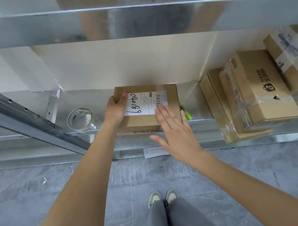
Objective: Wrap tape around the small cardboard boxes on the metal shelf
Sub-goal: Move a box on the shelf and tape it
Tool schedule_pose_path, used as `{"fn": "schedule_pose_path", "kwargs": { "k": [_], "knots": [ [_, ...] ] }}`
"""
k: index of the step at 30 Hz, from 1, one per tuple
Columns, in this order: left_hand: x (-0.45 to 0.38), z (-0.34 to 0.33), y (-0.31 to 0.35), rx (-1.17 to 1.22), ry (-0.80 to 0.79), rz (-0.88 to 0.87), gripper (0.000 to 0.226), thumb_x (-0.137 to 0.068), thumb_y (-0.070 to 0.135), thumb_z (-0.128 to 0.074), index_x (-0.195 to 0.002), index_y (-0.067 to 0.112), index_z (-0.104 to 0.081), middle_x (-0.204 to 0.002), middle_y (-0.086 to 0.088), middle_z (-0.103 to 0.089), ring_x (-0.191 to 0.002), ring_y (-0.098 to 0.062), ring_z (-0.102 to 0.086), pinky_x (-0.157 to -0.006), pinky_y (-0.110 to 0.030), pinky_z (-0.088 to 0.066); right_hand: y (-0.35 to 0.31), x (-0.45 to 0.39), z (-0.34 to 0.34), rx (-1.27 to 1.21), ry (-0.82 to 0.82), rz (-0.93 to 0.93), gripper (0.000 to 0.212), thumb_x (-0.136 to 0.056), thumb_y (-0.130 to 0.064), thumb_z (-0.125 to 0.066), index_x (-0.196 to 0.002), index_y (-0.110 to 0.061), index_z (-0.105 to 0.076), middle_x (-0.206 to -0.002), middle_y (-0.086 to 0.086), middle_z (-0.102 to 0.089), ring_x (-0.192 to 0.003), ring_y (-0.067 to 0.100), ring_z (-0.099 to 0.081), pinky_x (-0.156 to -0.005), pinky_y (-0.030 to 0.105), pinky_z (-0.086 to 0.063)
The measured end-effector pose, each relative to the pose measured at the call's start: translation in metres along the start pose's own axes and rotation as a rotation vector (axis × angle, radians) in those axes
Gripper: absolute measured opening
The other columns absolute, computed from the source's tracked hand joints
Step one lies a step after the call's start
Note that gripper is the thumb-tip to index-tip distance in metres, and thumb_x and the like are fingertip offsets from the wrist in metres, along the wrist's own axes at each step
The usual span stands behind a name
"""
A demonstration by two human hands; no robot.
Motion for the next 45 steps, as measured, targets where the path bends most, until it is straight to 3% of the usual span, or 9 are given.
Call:
{"fn": "schedule_pose_path", "kwargs": {
  "k": [7, 11, 14, 18, 21, 25, 34, 40, 45],
  "knots": [
    [0.006, 0.0, 0.002, 0.095, -0.046, 0.033, 0.05, -0.097, 0.046, -0.054, -0.13, 0.009, -0.051, -0.126, -0.01, -0.063, -0.115, -0.03, -0.06, -0.103, -0.045, -0.046, 0.005, -0.012, 0.019, 0.08, 0.16, 0.032, 0.046, -0.096, -0.032, -0.051, -0.137, -0.013, -0.054, -0.142, 0.0, -0.053, -0.131, 0.018, -0.049, -0.101, 0.05, -0.041],
    [0.026, 0.005, 0.002, 0.346, -0.315, 0.092, 0.059, -0.096, 0.06, -0.043, -0.132, 0.016, -0.055, -0.121, -0.006, -0.07, -0.108, -0.021, -0.068, -0.088, -0.039, -0.055, 0.016, -0.018, 0.038, -0.023, 0.186, 0.11, 0.043, -0.094, -0.031, -0.058, -0.135, -0.018, -0.057, -0.141, -0.003, -0.054, -0.126, 0.02, -0.052, -0.1, 0.042, -0.029],
    [0.033, 0.019, -0.002, 0.486, -0.394, 0.088, 0.074, -0.091, 0.071, -0.037, -0.137, 0.015, -0.052, -0.128, -0.006, -0.066, -0.116, -0.019, -0.064, -0.097, -0.04, -0.05, 0.025, -0.038, 0.065, -0.164, 0.154, 0.147, 0.037, -0.098, -0.034, -0.049, -0.131, -0.019, -0.06, -0.133, -0.001, -0.061, -0.12, 0.025, -0.055, -0.099, 0.044, -0.033],
    [0.037, 0.022, 0.001, 0.176, -0.249, 0.017, 0.082, -0.082, 0.078, -0.046, -0.14, 0.021, -0.05, -0.136, 0.003, -0.058, -0.124, -0.018, -0.055, -0.108, -0.037, -0.038, 0.039, -0.097, 0.077, -0.268, -0.087, -0.014, 0.033, -0.103, -0.037, -0.036, -0.116, -0.025, -0.065, -0.099, 0.004, -0.072, -0.097, 0.026, -0.063, -0.094, 0.04, -0.043],
    [0.031, 0.021, 0.008, 0.156, 0.024, -0.056, 0.049, -0.092, 0.058, -0.055, -0.117, 0.015, -0.059, -0.113, 0.0, -0.064, -0.107, -0.019, -0.059, -0.091, -0.029, -0.044, 0.046, -0.133, 0.068, -0.185, -0.134, -0.122, 0.036, -0.104, -0.034, -0.024, -0.095, -0.023, -0.057, -0.094, -0.002, -0.062, -0.109, 0.026, -0.054, -0.095, 0.043, -0.032],
    [0.011, 0.014, 0.02, 0.192, 0.094, -0.004, 0.035, -0.093, 0.048, -0.059, -0.087, 0.014, -0.06, -0.085, -0.001, -0.062, -0.088, -0.024, -0.059, -0.068, -0.028, -0.045, 0.048, -0.152, 0.044, -0.233, -0.104, -0.295, 0.043, -0.104, -0.03, -0.019, -0.126, -0.02, -0.054, -0.151, -0.003, -0.038, -0.147, 0.023, -0.016, -0.114, 0.058, -0.009],
    [0.001, 0.016, 0.017, 0.11, 0.155, 0.054, 0.059, -0.092, 0.053, -0.058, -0.113, -0.001, -0.062, -0.118, -0.021, -0.064, -0.111, -0.036, -0.06, -0.093, -0.041, -0.048, 0.037, -0.137, 0.04, 0.011, -0.083, -0.312, 0.058, -0.103, -0.043, -0.004, -0.156, -0.02, 0.0, -0.163, -0.007, 0.008, -0.148, 0.02, 0.017, -0.112, 0.063, 0.014],
    [0.002, 0.015, 0.016, 0.115, 0.151, 0.048, 0.045, -0.092, 0.053, -0.058, -0.097, 0.008, -0.06, -0.105, -0.014, -0.064, -0.103, -0.033, -0.061, -0.077, -0.032, -0.043, 0.009, -0.049, 0.033, 0.048, 0.027, -0.23, 0.061, -0.102, -0.047, -0.015, -0.155, -0.019, -0.007, -0.163, -0.004, -0.005, -0.15, 0.016, 0.002, -0.115, 0.06, 0.007],
    [0.006, 0.014, 0.023, 0.112, 0.126, 0.024, 0.05, -0.092, 0.054, -0.057, -0.102, 0.006, -0.063, -0.108, -0.015, -0.066, -0.104, -0.033, -0.062, -0.093, -0.04, -0.049, 0.01, -0.054, 0.036, -0.122, -0.003, -0.27, 0.062, -0.102, -0.051, -0.018, -0.155, -0.02, -0.011, -0.163, -0.007, -0.004, -0.149, 0.012, 0.006, -0.114, 0.059, 0.008]
  ]
}}
Point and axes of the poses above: each hand's wrist, its own x-axis away from the middle knuckle, its own z-axis out of the back of the hand, y = z × x, the point moved 7 cm from there along -x, towards the middle knuckle
